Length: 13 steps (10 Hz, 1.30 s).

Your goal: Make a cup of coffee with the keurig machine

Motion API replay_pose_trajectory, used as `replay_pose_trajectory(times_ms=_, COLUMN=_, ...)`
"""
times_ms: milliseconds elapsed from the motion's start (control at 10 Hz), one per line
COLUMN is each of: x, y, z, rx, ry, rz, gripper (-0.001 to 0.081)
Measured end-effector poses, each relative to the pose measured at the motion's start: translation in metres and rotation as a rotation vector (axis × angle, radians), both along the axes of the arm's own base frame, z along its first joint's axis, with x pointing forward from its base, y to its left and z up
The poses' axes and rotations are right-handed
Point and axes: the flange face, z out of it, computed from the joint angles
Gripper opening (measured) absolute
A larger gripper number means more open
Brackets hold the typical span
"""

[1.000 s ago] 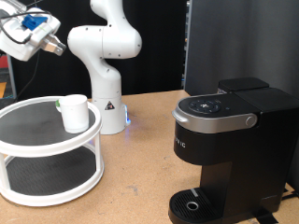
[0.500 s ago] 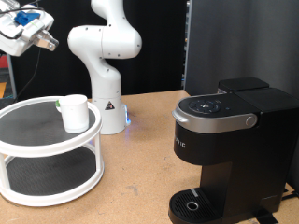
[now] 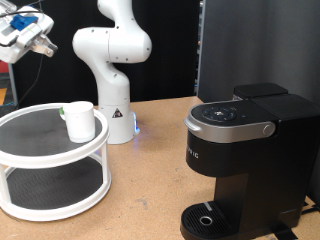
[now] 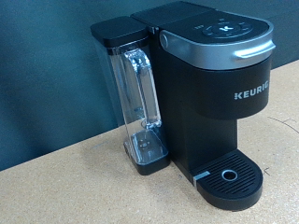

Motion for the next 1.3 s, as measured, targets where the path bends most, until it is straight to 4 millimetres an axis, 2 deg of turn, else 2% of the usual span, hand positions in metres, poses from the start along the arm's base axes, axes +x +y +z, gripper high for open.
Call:
replay_pose_trajectory(times_ms=600, x=-0.001, y=-0.002, z=-0.003, rx=0.006, ry=0.000, rz=-0.035, gripper=0.0005)
replay_pose_trajectory(times_ms=900, x=0.011, y=0.007, z=-0.025, rx=0.004, ry=-0.036, rz=-0.104, gripper=0.0005)
replay_pose_trajectory(times_ms=1300, x=0.012, y=0.025, z=-0.057, rx=-0.015, ry=-0.039, rz=-0.081, gripper=0.0005)
